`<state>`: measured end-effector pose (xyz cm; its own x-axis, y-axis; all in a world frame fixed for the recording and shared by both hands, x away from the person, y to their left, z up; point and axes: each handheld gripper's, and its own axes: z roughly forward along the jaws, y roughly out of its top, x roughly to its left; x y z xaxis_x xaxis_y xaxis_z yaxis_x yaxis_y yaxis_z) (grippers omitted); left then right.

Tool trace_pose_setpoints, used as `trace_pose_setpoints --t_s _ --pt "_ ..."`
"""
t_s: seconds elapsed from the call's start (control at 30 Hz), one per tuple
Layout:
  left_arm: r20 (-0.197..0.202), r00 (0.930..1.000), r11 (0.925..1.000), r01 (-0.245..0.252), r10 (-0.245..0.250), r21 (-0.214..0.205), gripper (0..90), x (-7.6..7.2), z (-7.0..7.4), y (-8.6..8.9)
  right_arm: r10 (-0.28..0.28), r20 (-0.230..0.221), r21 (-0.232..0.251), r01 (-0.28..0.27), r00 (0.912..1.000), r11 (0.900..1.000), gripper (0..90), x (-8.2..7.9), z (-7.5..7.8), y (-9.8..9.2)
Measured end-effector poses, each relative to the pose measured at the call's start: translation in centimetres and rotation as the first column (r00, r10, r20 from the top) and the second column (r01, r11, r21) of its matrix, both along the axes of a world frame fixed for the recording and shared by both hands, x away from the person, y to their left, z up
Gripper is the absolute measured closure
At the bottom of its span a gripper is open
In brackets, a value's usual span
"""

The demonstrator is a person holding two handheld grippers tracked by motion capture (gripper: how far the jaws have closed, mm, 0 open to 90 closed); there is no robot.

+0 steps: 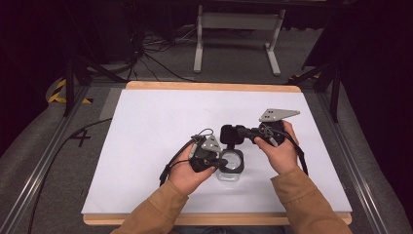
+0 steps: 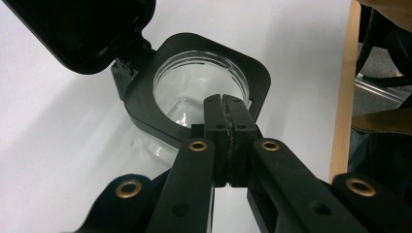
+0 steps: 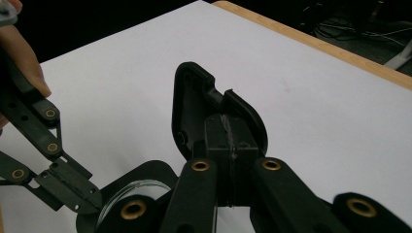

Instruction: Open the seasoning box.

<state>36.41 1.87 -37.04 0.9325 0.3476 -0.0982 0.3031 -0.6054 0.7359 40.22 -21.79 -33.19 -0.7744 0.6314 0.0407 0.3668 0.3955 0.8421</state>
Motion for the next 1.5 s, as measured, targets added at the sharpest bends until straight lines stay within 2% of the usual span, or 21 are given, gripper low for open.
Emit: trace_pose_setpoints --t_s 0.23,0.3,0.4,0.47,0.5,0.63,0.7,0.87,0.9,0.93,0.97,1.0,1.03,1.13,1.2,1.27,1.33,1.37,1.4,1.47,1.5 --pt "0.002 0.9999 0.9998 -0.016 0.016 0.008 87.7 -0.1 0.2 0.2 0.01 -0.003 -0.026 -0.01 0.9999 0.9996 90.0 0.0 -0.3 0.3" --pt "-0.014 0.9999 0.9995 -0.005 0.004 -0.03 86.8 0.0 0.3 0.5 0.03 -0.012 -0.017 -0.03 0.9995 0.9994 90.0 -0.3 -0.3 0.2" --pt "-0.008 0.9999 0.9991 -0.015 0.014 -0.041 80.4 -0.1 1.1 1.2 0.09 -0.004 -0.023 -0.09 0.996 0.9957 89.8 -0.9 0.1 0.1" --pt "0.0 0.9993 0.9981 -0.037 0.037 -0.049 76.7 -0.2 1.6 2.0 0.089 0.017 -0.037 -0.089 0.9959 0.9954 89.1 -1.6 0.4 -0.2" --pt "0.007 0.9987 0.9976 -0.049 0.05 -0.049 75.8 -0.2 1.8 2.4 0.092 0.024 -0.034 -0.091 0.9955 0.9953 85.7 -1.9 0.6 -0.4" --pt "0.029 0.996 0.9959 -0.084 0.085 -0.036 70.8 -0.3 2.8 4.4 0.07 0.05 -0.029 -0.069 0.9963 0.9972 77.5 -3.0 1.1 -1.7" --pt "0.04 0.9939 0.9942 -0.101 0.103 -0.037 69.7 -0.4 3.3 5.3 0.058 0.041 -0.033 -0.057 0.9975 0.9979 73.4 -3.5 1.2 -2.6" --pt "0.024 0.9919 0.9914 -0.123 0.124 -0.044 67.1 -0.4 4.3 8.2 -0.007 0.044 -0.042 0.009 0.999 0.9991 62.7 -4.1 1.3 -5.0" --pt "0.024 0.9919 0.9914 -0.123 0.124 -0.044 66.5 -0.4 4.3 8.2 -0.017 0.044 -0.039 0.019 0.9989 0.9991 60.6 -4.2 1.3 -5.5" --pt "0.026 0.9903 0.9897 -0.136 0.137 -0.045 66.5 -0.4 4.4 9.0 -0.017 0.044 -0.039 0.019 0.9989 0.9991 60.6 -4.2 1.3 -5.5" --pt "0.022 0.9861 0.9849 -0.163 0.165 -0.058 65.2 -0.4 4.5 9.9 -0.032 0.042 -0.037 0.034 0.9986 0.9987 57.8 -4.2 1.3 -6.5" --pt "0.022 0.9861 0.9849 -0.163 0.165 -0.058 64.9 -0.4 4.5 9.9 -0.036 0.044 -0.038 0.038 0.9984 0.9985 57.1 -4.3 1.3 -6.8" --pt "0.033 0.9819 0.9819 -0.185 0.186 -0.041 64.7 -0.3 4.6 11.0 -0.04 0.047 -0.047 0.042 0.9981 0.998 55.5 -4.3 1.3 -7.3" --pt "0.031 0.9792 0.9797 -0.2 0.201 -0.013 62.6 -0.4 4.3 12.4 -0.055 0.041 -0.075 0.058 0.9977 0.9955 53.4 -4.4 1.1 -8.5" --pt "0.034 0.9751 0.975 -0.22 0.219 0.031 59.9 -0.3 3.9 13.6 -0.073 0.032 -0.084 0.076 0.9968 0.9936 52.3 -4.4 1.0 -9.4" --pt "0.028 0.9723 0.9717 -0.233 0.232 0.037 58.8 -0.3 3.7 14.1 -0.085 0.024 -0.089 0.087 0.9961 0.9922 51.3 -4.3 0.8 -10.0" --pt "-0.004 0.9647 0.9632 -0.263 0.263 0.057 57.1 0.3 3.3 15.8 -0.119 0.005 -0.107 0.119 0.9929 0.9871 49.0 -4.0 0.4 -11.4" --pt "-0.004 0.9647 0.9632 -0.263 0.263 0.057 57.1 0.3 3.3 15.8 -0.119 0.005 -0.107 0.119 0.9929 0.9871 49.0 -4.0 0.4 -11.4" --pt "-0.019 0.9551 0.9545 -0.294 0.296 0.047 56.8 0.7 3.0 16.7 -0.138 -0.02 -0.132 0.134 0.9903 0.9821 48.4 -3.7 -0.1 -12.2" --pt "-0.035 0.9432 0.9426 -0.328 0.33 0.063 55.6 1.2 2.5 17.7 -0.169 -0.024 -0.153 0.163 0.9854 0.9746 48.4 -3.5 -0.5 -12.9" --pt "-0.047 0.9334 0.9336 -0.353 0.356 0.064 55.3 1.4 2.1 18.0 -0.181 -0.029 -0.161 0.174 0.9831 0.9715 48.3 -3.4 -0.8 -13.3"
